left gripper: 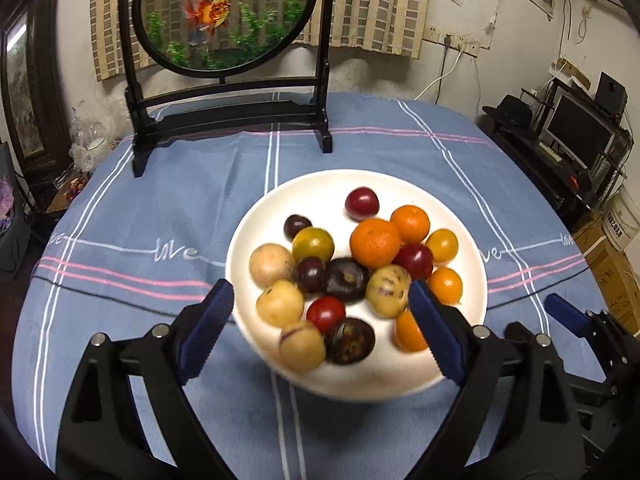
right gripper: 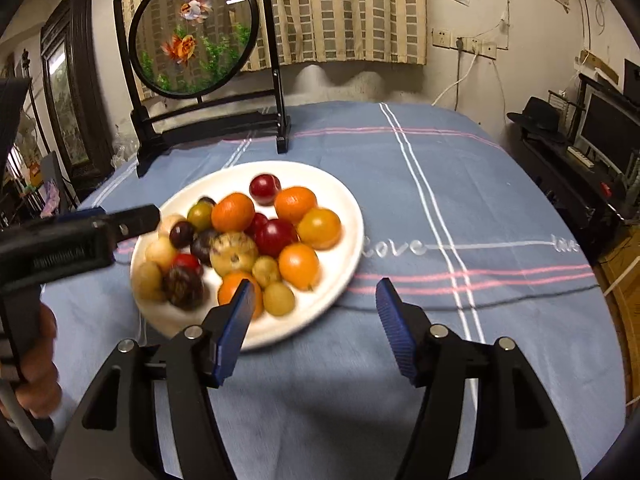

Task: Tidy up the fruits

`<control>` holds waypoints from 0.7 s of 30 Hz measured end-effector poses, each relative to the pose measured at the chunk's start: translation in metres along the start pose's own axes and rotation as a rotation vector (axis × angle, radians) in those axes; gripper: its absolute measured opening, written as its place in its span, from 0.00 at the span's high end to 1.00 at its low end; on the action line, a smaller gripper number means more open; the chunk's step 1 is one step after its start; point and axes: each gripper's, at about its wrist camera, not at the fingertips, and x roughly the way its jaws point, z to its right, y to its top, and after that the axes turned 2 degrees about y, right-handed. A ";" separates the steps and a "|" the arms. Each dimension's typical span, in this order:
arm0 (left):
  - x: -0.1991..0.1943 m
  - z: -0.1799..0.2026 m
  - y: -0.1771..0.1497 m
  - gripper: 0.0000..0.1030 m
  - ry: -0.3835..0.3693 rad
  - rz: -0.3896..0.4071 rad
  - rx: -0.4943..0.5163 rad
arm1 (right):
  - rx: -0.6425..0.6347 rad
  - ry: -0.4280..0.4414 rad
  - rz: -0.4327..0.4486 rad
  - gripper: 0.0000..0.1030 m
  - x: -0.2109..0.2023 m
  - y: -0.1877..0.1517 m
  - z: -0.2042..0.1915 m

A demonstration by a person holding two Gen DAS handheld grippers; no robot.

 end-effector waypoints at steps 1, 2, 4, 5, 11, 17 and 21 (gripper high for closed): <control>-0.004 0.000 -0.003 0.12 0.008 0.002 0.005 | -0.006 -0.018 -0.005 0.38 -0.003 -0.004 0.000; -0.007 0.000 -0.005 0.12 0.014 0.003 0.009 | -0.019 -0.038 -0.008 0.38 -0.007 -0.010 -0.001; -0.016 -0.002 -0.012 0.09 0.028 0.005 0.007 | -0.033 -0.039 -0.021 0.38 -0.012 -0.019 -0.001; -0.019 -0.003 -0.015 0.09 0.031 0.003 0.005 | -0.033 -0.029 -0.032 0.38 -0.015 -0.024 -0.001; -0.031 -0.004 -0.034 0.08 0.100 0.001 0.008 | -0.043 -0.033 -0.052 0.38 -0.029 -0.043 -0.004; -0.042 -0.005 -0.054 0.08 0.091 -0.016 0.004 | -0.038 -0.026 -0.043 0.37 -0.040 -0.049 -0.005; -0.046 -0.003 -0.067 0.08 0.078 -0.026 0.014 | -0.028 -0.020 -0.047 0.37 -0.040 -0.053 -0.004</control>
